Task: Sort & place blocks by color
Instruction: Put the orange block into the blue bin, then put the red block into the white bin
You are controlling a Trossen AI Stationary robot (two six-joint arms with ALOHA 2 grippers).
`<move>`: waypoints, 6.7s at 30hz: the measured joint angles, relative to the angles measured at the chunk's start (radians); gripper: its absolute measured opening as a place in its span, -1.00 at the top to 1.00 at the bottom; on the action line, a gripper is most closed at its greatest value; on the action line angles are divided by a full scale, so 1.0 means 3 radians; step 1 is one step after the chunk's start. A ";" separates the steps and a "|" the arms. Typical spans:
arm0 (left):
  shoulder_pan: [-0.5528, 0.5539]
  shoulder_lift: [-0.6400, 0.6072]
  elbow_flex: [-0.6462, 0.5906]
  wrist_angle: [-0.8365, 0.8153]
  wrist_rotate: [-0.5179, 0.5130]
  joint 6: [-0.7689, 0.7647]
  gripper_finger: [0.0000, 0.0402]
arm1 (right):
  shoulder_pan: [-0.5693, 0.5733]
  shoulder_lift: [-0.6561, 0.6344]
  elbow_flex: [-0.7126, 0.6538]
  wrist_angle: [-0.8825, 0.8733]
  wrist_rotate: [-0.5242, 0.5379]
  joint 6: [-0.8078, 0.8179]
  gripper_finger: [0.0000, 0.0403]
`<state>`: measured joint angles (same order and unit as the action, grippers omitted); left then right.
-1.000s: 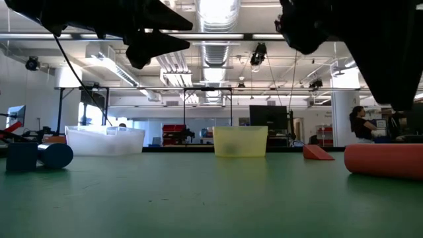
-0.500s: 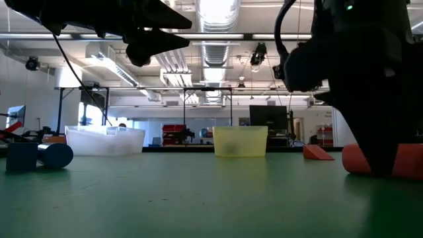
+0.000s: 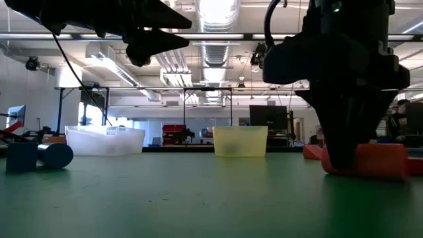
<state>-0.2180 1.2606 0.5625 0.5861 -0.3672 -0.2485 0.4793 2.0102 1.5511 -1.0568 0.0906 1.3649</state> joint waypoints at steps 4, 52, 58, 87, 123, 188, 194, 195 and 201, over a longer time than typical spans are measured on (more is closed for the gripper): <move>0.0000 0.0000 0.0000 0.0000 0.0000 -0.0022 -0.04 | -0.0013 -0.0008 -0.0003 0.0050 0.0093 -0.0133 0.45; -0.0458 0.1450 0.0458 0.2036 0.0356 -0.0105 -0.04 | -0.0295 -0.1528 -0.2961 0.7740 0.1022 -0.4102 0.45; -0.0419 0.1495 0.0550 0.2036 0.0319 -0.0008 -0.04 | -0.0295 -0.1529 -0.2955 0.7648 0.0935 -0.3998 0.45; -0.0357 0.1512 0.0605 0.2018 0.0158 0.0191 0.44 | -0.0351 -0.1483 -0.2774 0.7593 0.0944 -0.4320 0.43; -0.1371 0.0686 0.2043 -0.5642 0.1280 -0.3957 0.44 | -0.0347 -0.2688 -0.2758 0.4933 0.1285 -0.3931 -0.17; -0.1140 0.0739 0.2182 -0.3795 0.0261 0.0724 0.02 | -0.0356 -0.2650 -0.2789 0.2820 0.1829 -0.1057 -0.13; -0.0846 0.0570 0.2052 -0.3703 0.0260 0.1386 0.02 | -0.0369 -0.2650 -0.2790 0.1909 0.1825 -0.0060 -0.13; -0.0781 0.0518 0.2005 -0.3665 0.0259 0.1420 0.02 | -0.0380 -0.2650 -0.2790 0.1776 0.1814 0.0112 -0.13; -0.0514 0.0145 0.1572 -0.3045 0.0251 0.1454 0.02 | -0.0527 -0.2624 -0.2792 0.1519 0.1794 0.0452 -0.13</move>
<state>-0.3723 1.3041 1.0340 -0.3274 -0.2920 0.1876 0.3212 1.2231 0.7136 -0.6010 0.6289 1.5004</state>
